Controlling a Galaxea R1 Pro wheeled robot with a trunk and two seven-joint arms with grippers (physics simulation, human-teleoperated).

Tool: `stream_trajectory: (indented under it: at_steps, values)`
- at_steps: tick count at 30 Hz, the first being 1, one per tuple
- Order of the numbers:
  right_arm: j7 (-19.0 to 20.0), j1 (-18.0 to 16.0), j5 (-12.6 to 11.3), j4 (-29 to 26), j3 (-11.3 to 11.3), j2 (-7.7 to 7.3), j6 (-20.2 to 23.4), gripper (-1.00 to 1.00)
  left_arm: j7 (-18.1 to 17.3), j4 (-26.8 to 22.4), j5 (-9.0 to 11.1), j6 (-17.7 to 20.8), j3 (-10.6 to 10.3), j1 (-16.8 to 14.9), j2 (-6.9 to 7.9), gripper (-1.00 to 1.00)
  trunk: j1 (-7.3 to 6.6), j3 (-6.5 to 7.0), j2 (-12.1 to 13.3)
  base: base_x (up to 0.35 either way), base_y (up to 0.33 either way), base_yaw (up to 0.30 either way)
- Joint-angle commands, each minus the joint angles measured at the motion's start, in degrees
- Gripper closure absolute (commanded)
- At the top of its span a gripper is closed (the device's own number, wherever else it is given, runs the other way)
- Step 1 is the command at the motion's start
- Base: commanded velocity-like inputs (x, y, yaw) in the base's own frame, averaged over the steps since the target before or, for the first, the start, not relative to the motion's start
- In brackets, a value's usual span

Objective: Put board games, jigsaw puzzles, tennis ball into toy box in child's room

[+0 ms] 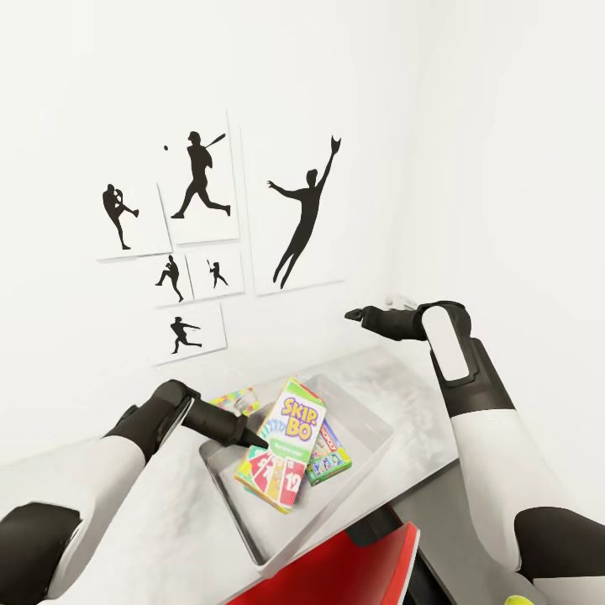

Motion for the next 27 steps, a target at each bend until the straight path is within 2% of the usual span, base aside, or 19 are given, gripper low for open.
stream_trajectory:
  at_steps: [1, 7, 12, 14, 18, 27]
  values:
    - [-0.57, -0.06, -0.56, -0.04, 0.03, 0.00, 0.12, -1.00, -0.35, 0.17, -0.53, 0.48, -0.43, -0.06, -0.23, 1.00, 0.04, -0.14, -0.14, 0.000, 0.000, 0.000]
    - [-0.53, -0.06, -0.56, -0.04, 0.10, 0.00, 0.03, -1.00, 2.01, 0.72, -0.51, 0.30, -1.34, -0.06, -1.18, 1.00, 0.04, -0.14, -0.14, 0.000, 0.000, 0.000]
    - [-0.57, -0.06, -0.56, -0.04, 0.12, 0.00, 0.01, -1.00, 6.37, 1.78, -0.46, 0.14, -1.41, -0.06, -2.16, 1.00, 0.04, -0.14, -0.14, 0.000, 0.000, 0.000]
    - [-0.57, -0.06, -0.56, -0.04, 0.12, 0.00, 0.01, -1.00, 7.02, 1.89, -0.45, 0.12, -1.40, -0.06, -2.47, 1.00, 0.04, -0.14, -0.14, 0.000, 0.000, 0.000]
    - [-0.58, -0.06, -0.56, -0.04, 0.12, -0.03, 0.01, -1.00, 7.62, 2.04, -0.45, -0.85, -1.47, -0.06, -3.11, 1.00, 0.04, -0.14, -0.14, 0.000, 0.000, 0.000]
    - [-0.59, -0.06, -0.56, -0.04, 0.12, 0.00, 0.01, -1.00, 7.79, 2.09, -0.71, -2.03, -1.51, -0.06, -3.57, 1.00, 0.04, -0.14, -0.14, 0.000, 0.000, 0.000]
